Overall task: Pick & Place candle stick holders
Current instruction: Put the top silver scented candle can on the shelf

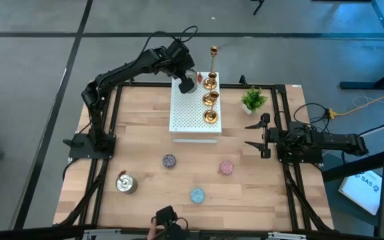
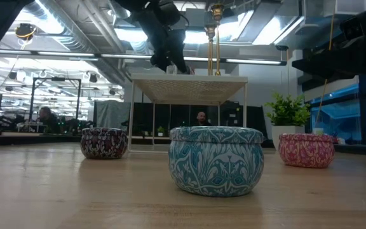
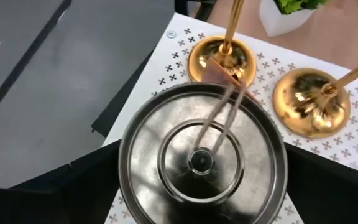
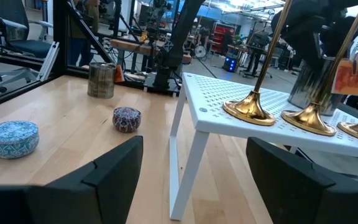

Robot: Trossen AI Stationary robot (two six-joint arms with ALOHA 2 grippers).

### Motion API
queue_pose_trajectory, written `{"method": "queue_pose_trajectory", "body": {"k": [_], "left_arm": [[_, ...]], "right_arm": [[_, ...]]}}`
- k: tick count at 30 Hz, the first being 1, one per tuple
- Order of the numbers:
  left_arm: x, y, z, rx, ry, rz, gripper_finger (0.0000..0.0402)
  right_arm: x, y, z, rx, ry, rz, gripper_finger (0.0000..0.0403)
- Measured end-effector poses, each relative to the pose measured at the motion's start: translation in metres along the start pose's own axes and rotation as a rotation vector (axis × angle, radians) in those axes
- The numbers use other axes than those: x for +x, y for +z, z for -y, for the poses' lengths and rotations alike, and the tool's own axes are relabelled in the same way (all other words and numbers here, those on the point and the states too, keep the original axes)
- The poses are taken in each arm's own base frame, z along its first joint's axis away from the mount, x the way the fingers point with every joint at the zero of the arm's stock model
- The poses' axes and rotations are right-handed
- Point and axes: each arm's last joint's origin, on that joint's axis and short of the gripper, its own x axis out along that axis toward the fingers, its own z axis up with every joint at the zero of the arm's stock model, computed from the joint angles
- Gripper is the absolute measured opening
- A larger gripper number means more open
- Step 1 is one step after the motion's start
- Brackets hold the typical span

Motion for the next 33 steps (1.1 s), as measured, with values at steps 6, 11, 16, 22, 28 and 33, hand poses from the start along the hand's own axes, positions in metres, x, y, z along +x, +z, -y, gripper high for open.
{"method": "queue_pose_trajectory", "body": {"k": [6,11,16,22,28,33], "left_arm": [[-0.005,0.001,-0.001,0.007,0.037,0.014,0.0398],[-0.026,0.001,0.002,0.019,0.054,0.023,0.0398],[-0.05,-0.002,0.01,0.04,0.043,0.019,0.0398],[-0.064,-0.014,0.015,0.135,0.017,-0.081,0.0396],[-0.057,-0.029,0.006,0.173,0.003,-0.185,0.0382],[-0.039,-0.046,-0.008,0.178,0.007,-0.244,0.0349]], "right_arm": [[0.0,0.0,0.0,0.0,-0.001,0.0,0.0291],[0.0,0.0,0.0,0.0,0.0,0.0,0.0291],[0.0,0.0,0.0,0.0,-0.001,0.0,0.0291],[0.0,0.0,0.0,0.0,0.0,0.0,0.0291],[0.0,0.0,0.0,0.0,0.0,0.0,0.0291],[0.0,0.0,0.0,0.0,0.0,0.0,0.0291]]}}
